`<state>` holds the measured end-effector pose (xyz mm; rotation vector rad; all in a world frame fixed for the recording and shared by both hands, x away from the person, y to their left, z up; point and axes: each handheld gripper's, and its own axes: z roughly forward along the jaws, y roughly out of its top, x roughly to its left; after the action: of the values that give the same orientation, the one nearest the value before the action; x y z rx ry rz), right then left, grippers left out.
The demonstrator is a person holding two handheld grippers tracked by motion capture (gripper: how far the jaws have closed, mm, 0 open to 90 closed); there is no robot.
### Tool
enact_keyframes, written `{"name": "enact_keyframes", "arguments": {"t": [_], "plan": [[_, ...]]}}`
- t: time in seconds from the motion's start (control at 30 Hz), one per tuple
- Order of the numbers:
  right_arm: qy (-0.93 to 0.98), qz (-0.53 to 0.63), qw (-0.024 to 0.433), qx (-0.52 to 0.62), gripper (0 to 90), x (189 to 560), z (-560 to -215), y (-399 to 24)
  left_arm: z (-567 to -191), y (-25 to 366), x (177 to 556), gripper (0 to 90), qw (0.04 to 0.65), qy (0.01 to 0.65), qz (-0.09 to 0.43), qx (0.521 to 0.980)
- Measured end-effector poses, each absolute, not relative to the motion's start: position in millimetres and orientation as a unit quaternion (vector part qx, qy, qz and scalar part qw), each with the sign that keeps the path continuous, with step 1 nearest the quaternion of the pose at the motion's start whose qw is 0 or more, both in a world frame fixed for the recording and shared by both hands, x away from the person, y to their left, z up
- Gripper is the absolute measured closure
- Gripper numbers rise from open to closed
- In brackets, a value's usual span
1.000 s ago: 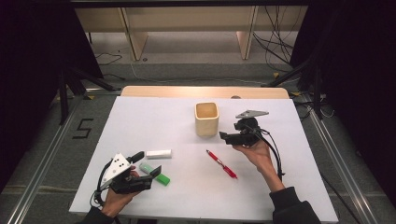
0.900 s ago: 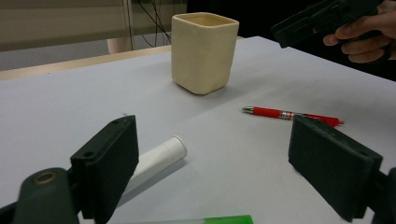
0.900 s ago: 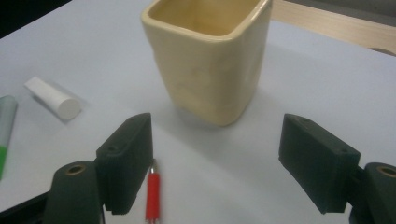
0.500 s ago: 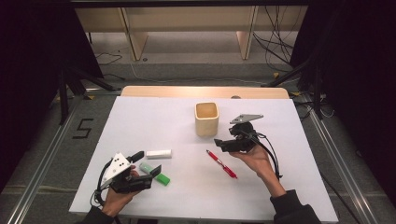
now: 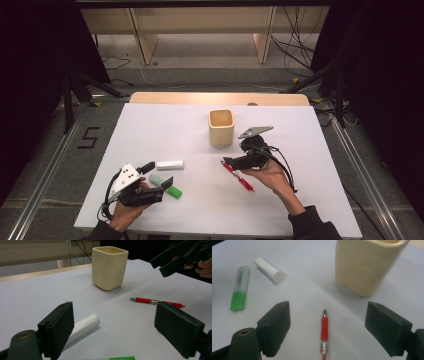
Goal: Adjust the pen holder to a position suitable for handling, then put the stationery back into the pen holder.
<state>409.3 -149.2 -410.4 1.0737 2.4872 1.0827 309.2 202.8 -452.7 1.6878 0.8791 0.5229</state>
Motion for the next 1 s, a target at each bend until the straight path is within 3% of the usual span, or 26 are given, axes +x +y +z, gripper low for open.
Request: {"name": "enact_keyframes", "arguments": {"t": [0.53,1.0], "plan": [[0.872,0.315,0.100,0.360,23.2,406,-423,-141,-453,203,309,15.7,0.550,0.371,0.222,0.715],[0.885,0.282,0.087,0.360,40.9,409,-435,-139,-453,203,309,15.7,0.552,0.368,0.222,0.715]]}}
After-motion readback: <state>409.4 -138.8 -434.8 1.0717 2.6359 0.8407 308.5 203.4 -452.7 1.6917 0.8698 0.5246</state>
